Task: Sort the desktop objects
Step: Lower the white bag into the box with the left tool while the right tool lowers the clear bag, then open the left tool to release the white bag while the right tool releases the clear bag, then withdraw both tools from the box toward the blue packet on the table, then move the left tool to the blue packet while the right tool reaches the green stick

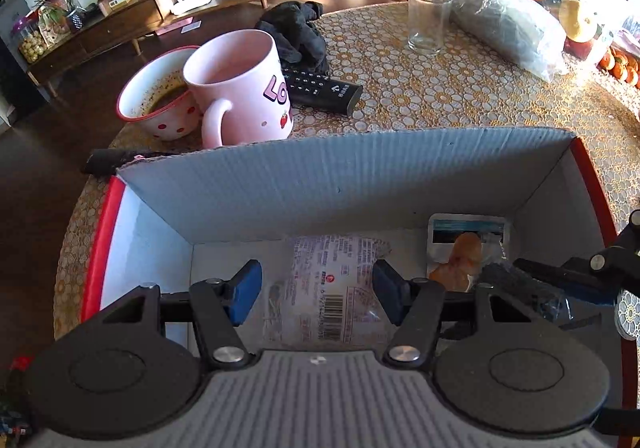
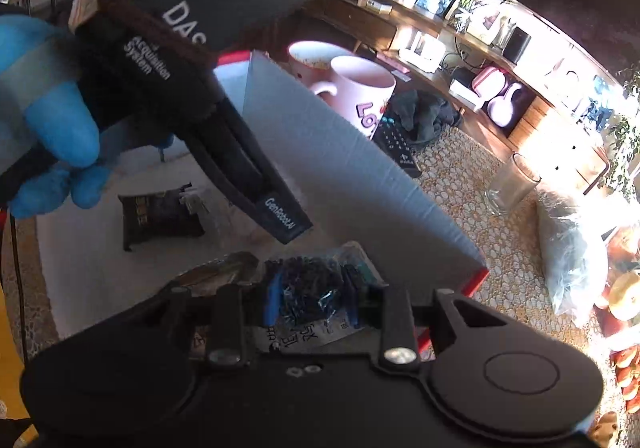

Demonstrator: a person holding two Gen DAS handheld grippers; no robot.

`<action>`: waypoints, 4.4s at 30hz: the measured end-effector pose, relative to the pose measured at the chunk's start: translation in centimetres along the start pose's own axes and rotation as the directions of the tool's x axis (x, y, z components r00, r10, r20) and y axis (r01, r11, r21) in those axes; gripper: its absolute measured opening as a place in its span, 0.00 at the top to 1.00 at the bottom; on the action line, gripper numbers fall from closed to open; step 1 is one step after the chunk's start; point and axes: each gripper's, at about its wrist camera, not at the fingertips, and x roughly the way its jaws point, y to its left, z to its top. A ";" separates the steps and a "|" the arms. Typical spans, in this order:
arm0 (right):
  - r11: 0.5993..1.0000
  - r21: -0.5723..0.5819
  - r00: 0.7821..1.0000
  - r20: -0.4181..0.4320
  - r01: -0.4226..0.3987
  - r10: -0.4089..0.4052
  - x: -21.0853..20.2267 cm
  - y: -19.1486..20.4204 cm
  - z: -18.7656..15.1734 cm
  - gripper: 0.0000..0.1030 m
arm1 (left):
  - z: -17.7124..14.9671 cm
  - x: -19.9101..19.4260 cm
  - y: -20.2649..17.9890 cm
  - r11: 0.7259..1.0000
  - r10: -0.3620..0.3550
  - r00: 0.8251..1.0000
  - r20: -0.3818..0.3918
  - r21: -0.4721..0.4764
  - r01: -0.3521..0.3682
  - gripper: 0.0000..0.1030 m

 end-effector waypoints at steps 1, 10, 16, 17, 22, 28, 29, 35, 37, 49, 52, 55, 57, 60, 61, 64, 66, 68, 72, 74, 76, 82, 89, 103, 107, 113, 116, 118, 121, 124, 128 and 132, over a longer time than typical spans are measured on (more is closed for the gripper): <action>1.000 0.004 1.000 -0.008 -0.005 0.005 0.5 -0.1 0.1 0.70 | 0.0 0.2 -0.1 1.000 -0.003 1.000 -0.004 0.001 0.003 0.41; 0.999 0.010 0.998 -0.046 -0.040 0.040 2.2 0.2 -0.2 0.70 | -0.4 1.4 -0.4 1.000 -0.016 0.999 -0.030 0.003 0.016 0.41; 0.997 0.011 0.997 -0.025 -0.076 0.076 1.8 -0.1 -0.5 0.56 | -0.7 2.0 -0.1 1.000 -0.023 0.998 -0.052 -0.011 0.023 0.41; 0.997 0.010 0.997 -0.017 -0.080 0.081 1.5 -0.2 -0.6 0.52 | -0.7 2.0 -0.1 1.000 -0.023 0.998 -0.054 -0.012 0.023 0.41; 0.995 0.037 0.995 0.022 -0.096 0.095 0.2 -0.8 -0.9 0.38 | -0.7 1.3 0.2 0.999 -0.033 0.999 -0.042 -0.034 0.031 0.41; 0.993 0.053 0.994 0.040 -0.101 0.099 -1.1 -1.1 -1.1 0.38 | -1.0 -0.3 0.1 0.999 -0.028 0.999 -0.026 -0.033 0.027 0.41; 0.993 0.054 0.994 0.041 -0.105 0.103 -1.6 -0.7 -1.2 0.38 | -1.0 -0.6 0.1 0.999 -0.025 0.999 -0.023 -0.035 0.024 0.41; 0.991 0.069 0.992 0.055 -0.117 0.113 -3.2 -0.5 -1.5 0.31 | -1.5 -2.7 0.3 0.999 -0.022 1.000 -0.006 -0.046 0.022 0.41; 0.989 0.076 0.991 0.060 -0.126 0.122 -3.7 -0.5 -1.7 0.30 | -1.7 -3.3 0.4 0.999 -0.015 1.000 -0.001 -0.048 0.015 0.41; 0.979 0.113 0.982 0.109 -0.170 0.158 -7.4 -0.7 -3.8 0.16 | -3.7 -5.9 0.1 0.997 -0.025 1.000 0.008 -0.076 0.025 0.30; 0.978 0.123 0.981 0.118 -0.170 0.155 -8.1 -0.8 -4.4 0.14 | -4.1 -6.6 -0.3 0.997 -0.027 1.000 0.015 -0.077 0.028 0.27; 0.975 0.142 0.979 0.133 -0.171 0.153 -9.0 -1.0 -4.9 0.13 | -4.5 -7.4 -0.6 0.996 -0.029 0.999 0.026 -0.078 0.031 0.19; 0.973 0.152 0.977 0.146 -0.176 0.154 -9.7 -1.1 -5.4 0.11 | -4.7 -7.9 -1.0 0.997 -0.024 0.999 0.033 -0.073 0.026 0.18; 0.969 0.162 0.973 0.169 -0.185 0.157 -10.8 -1.2 -6.0 0.09 | -5.0 -8.6 -1.4 0.997 -0.021 0.999 0.048 -0.074 0.024 0.15; 0.969 0.165 0.972 0.177 -0.186 0.157 -11.2 -1.2 -6.2 0.07 | -5.1 -8.9 -1.5 0.997 -0.018 0.998 0.055 -0.076 0.022 0.14; 0.967 0.171 0.967 0.201 -0.191 0.155 -12.3 -1.2 -6.8 0.05 | -5.6 -9.6 -1.8 0.996 -0.016 0.997 0.078 -0.085 0.023 0.02; 0.966 0.175 0.965 0.213 -0.189 0.151 -13.0 -1.1 -7.1 0.05 | -6.0 -10.2 -2.1 0.996 -0.012 0.995 0.096 -0.082 0.020 0.01; 0.966 0.182 0.965 0.220 -0.186 0.144 -13.6 -1.1 -7.5 0.04 | -6.3 -10.6 -2.5 0.996 -0.015 0.995 0.100 -0.081 0.023 0.01; 0.965 0.197 0.964 0.235 -0.170 0.122 -14.9 -1.1 -8.7 0.04 | -7.2 -11.7 -3.1 0.995 -0.030 0.992 0.122 -0.089 0.042 0.01; 0.965 0.207 0.965 0.238 -0.158 0.107 -15.5 -1.2 -9.4 0.04 | -7.6 -12.2 -3.6 0.995 -0.032 0.991 0.133 -0.093 0.045 0.01; 0.965 0.216 0.966 0.240 -0.148 0.095 -16.1 -1.2 -10.3 0.04 | -8.0 -12.6 -4.0 0.995 -0.036 0.990 0.139 -0.090 0.049 0.01; 0.963 0.239 0.966 0.250 -0.122 0.060 -18.1 -1.9 -12.3 0.04 | -9.0 -13.9 -6.0 0.993 -0.073 0.985 0.158 -0.081 0.087 0.01; 0.962 0.262 0.969 0.248 -0.076 0.009 -20.2 -2.7 -14.8 0.04 | -10.0 -15.8 -9.4 0.990 -0.128 0.973 0.192 -0.025 0.135 0.01; 0.930 0.364 0.966 0.223 0.045 -0.134 -23.8 -6.2 -21.5 0.05 | -10.4 -17.4 -16.9 0.965 -0.259 0.943 0.210 0.095 0.244 0.01; 0.912 0.404 0.963 0.205 0.079 -0.174 -24.4 -7.5 -23.2 0.05 | -10.1 -17.4 -19.0 0.957 -0.282 0.937 0.209 0.124 0.260 0.01; 0.890 0.442 0.960 0.187 0.108 -0.210 -24.9 -9.0 -25.2 0.06 | -9.5 -16.8 -21.9 0.943 -0.315 0.929 0.192 0.169 0.285 0.01; 0.881 0.460 0.959 0.181 0.114 -0.219 -25.1 -9.7 -26.0 0.06 | -9.3 -16.4 -23.1 0.937 -0.327 0.926 0.187 0.190 0.293 0.01; 0.874 0.472 0.958 0.177 0.118 -0.226 -25.1 -10.2 -26.5 0.07 | -9.1 -16.3 -23.9 0.934 -0.332 0.924 0.189 0.203 0.295 0.01; 0.866 0.484 0.957 0.171 0.124 -0.233 -25.0 -10.9 -27.1 0.07 | -8.7 -15.9 -24.8 0.930 -0.339 0.922 0.188 0.214 0.298 0.01; 0.860 0.493 0.956 0.165 0.132 -0.241 -24.8 -11.5 -27.5 0.08 | -8.2 -15.2 -25.8 0.928 -0.336 0.922 0.191 0.233 0.290 0.01; 0.853 0.500 0.954 0.156 0.147 -0.256 -24.5 -12.3 -28.1 0.10 | -7.4 -14.2 -26.6 0.928 -0.328 0.923 0.201 0.253 0.275 0.01; 0.843 0.513 0.954 0.136 0.163 -0.267 -23.8 -13.4 -28.7 0.14 | -6.3 -12.9 -27.7 0.919 -0.336 0.921 0.198 0.283 0.274 0.01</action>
